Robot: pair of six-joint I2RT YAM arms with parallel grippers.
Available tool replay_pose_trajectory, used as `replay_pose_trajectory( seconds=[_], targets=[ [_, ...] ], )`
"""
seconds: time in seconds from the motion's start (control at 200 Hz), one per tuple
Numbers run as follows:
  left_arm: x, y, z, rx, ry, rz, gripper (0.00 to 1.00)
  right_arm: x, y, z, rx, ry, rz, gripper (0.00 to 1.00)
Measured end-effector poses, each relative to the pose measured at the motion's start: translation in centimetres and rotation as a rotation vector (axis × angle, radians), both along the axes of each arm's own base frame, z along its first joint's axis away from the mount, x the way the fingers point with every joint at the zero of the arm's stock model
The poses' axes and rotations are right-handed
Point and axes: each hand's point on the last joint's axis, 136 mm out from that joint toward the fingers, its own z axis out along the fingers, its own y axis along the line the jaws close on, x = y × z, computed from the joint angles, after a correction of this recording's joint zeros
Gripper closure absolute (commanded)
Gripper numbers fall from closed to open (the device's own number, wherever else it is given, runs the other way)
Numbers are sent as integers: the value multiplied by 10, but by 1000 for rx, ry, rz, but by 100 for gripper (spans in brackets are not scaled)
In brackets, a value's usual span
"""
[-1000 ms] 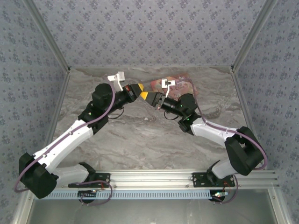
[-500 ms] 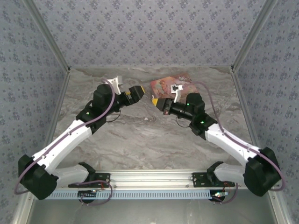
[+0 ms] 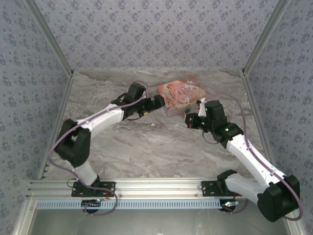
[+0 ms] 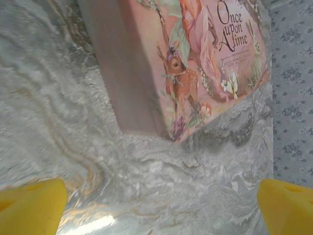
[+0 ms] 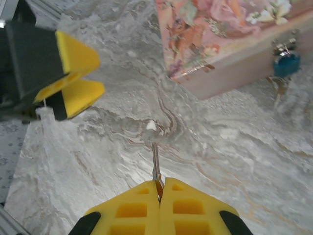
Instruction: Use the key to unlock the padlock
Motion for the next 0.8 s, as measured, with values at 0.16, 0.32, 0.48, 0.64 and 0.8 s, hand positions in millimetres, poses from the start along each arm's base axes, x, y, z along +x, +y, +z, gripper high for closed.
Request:
replay_pose_trajectory(
  seconds=[0.16, 0.32, 0.48, 0.64, 0.8],
  targets=[
    [14, -26, -21, -11, 56, -30, 1, -3, -9, 1, -11, 5, -26, 100],
    [17, -41, -45, 5, 111, -57, 0, -4, -13, 1, -13, 10, -35, 100],
    [16, -41, -63, 32, 154, -58, 0, -6, -14, 2, -12, 8, -36, 100],
    [20, -35, -71, 39, 175, -38, 1, -6, -14, 1, -12, 9, -37, 100],
    [29, -26, -71, 34, 176, -11, 1, -8, -15, -4, -16, 18, -37, 100]
  ],
)
